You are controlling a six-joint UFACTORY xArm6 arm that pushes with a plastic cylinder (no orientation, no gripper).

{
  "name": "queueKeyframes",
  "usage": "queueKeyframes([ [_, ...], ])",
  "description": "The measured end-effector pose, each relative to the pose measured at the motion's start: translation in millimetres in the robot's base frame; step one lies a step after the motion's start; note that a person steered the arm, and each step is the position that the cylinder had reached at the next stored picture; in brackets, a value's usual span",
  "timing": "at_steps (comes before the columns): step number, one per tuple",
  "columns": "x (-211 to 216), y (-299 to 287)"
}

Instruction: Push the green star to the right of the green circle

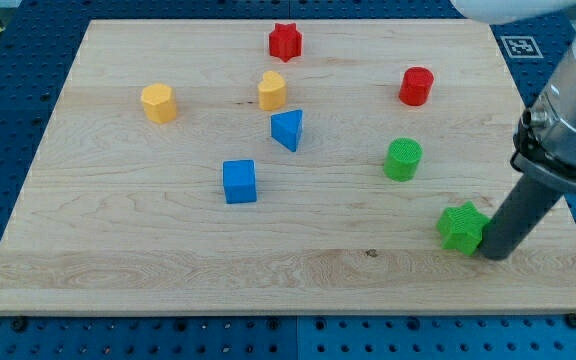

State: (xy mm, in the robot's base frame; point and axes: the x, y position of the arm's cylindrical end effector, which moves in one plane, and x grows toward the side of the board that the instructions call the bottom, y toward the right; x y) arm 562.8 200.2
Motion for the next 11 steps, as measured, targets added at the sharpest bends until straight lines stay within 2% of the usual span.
queueKeyframes([
  [1,-18.6,-0.5],
  [2,31.5,-0.4],
  [3,40.5,-14.0],
  [4,-16.2,-37.0],
  [5,-16.9,-37.0],
  [7,-44.6,-43.9],
  [11,-49.8,-32.6],
])
